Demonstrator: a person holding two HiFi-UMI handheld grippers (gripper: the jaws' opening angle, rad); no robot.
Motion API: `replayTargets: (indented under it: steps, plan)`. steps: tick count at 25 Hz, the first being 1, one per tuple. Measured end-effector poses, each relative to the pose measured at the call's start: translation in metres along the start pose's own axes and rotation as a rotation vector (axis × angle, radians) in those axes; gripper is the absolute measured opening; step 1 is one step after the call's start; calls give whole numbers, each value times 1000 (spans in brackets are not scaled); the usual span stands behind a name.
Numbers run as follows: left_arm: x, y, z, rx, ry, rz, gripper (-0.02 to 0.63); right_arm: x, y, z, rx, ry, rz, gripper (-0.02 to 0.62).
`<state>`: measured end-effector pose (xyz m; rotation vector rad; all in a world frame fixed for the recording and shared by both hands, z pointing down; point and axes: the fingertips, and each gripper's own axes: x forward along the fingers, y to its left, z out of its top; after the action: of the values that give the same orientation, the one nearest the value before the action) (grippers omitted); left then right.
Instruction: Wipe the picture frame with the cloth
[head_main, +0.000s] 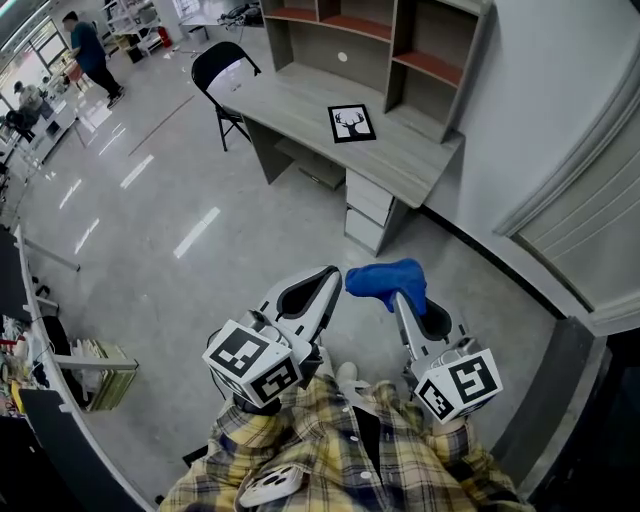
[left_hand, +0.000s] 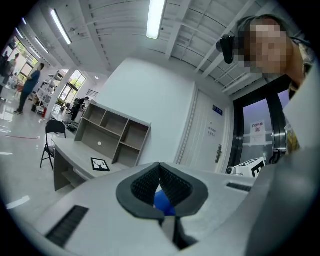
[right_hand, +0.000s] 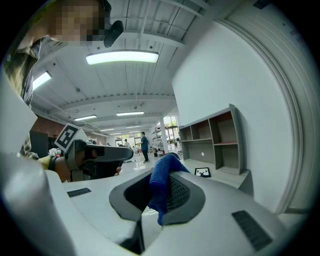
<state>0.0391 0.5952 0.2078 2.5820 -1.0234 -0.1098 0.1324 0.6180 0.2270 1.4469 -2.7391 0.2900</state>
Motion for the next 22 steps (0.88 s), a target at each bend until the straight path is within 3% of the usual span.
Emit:
replayTargets:
  steps: [12,22]
  plan:
    - [45,66,7,-38,21,8,5,65,-30,-9,22,53,10,41]
    - [89,173,58,-41,5,-6,5,177,-52,6,12,91,4,41]
